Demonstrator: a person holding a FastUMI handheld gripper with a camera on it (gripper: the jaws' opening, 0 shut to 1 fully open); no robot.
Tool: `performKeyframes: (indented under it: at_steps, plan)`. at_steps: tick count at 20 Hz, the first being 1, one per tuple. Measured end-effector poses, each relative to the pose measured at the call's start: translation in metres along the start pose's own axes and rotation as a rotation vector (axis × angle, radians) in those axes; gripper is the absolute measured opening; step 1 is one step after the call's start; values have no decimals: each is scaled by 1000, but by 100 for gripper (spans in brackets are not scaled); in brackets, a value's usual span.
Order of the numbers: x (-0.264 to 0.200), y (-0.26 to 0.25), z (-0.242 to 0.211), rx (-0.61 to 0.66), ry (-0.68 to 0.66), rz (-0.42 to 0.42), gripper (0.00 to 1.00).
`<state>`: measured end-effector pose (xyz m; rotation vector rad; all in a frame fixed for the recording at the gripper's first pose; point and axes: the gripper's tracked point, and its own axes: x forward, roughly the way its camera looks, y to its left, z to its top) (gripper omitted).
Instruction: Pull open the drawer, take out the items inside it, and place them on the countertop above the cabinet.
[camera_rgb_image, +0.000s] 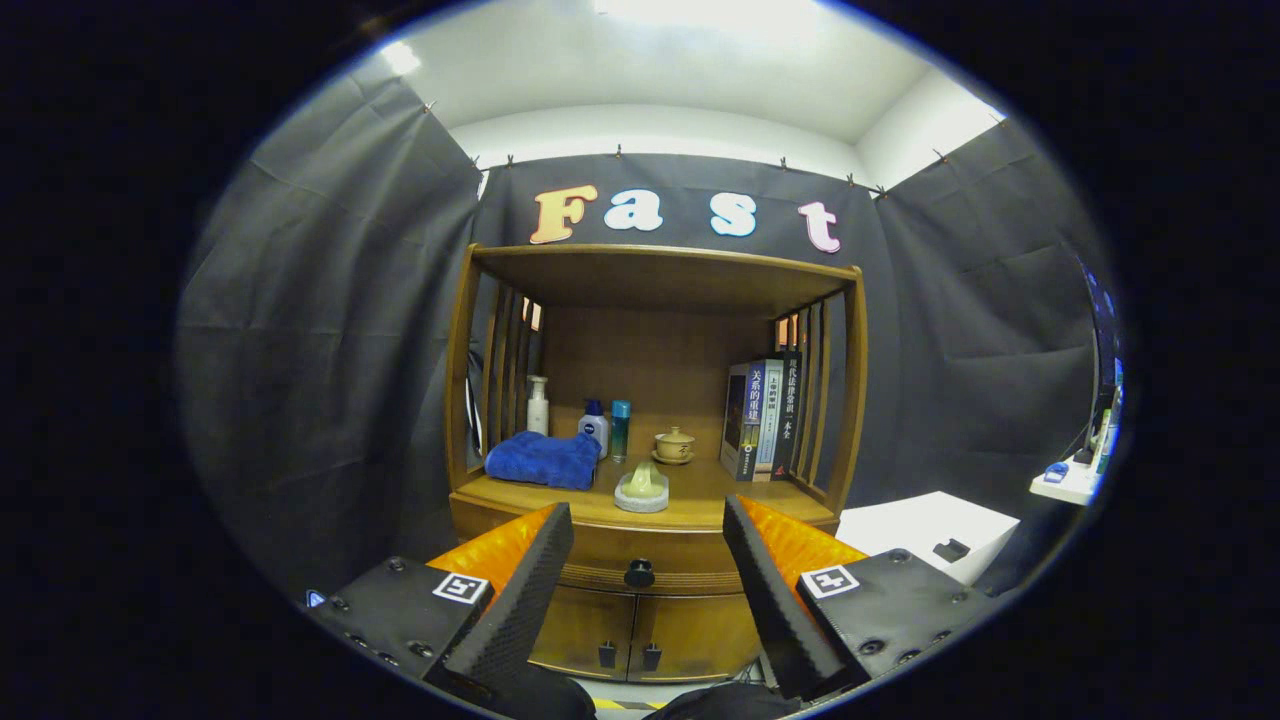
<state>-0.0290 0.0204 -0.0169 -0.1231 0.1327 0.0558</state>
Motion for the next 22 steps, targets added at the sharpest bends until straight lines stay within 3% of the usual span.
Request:
performKeyframes:
  at_steps: [8,22]
  plan:
    - [-6,-13,-8,86,12,-22,98]
    - [-2,-20,-25,77,45,-39,98]
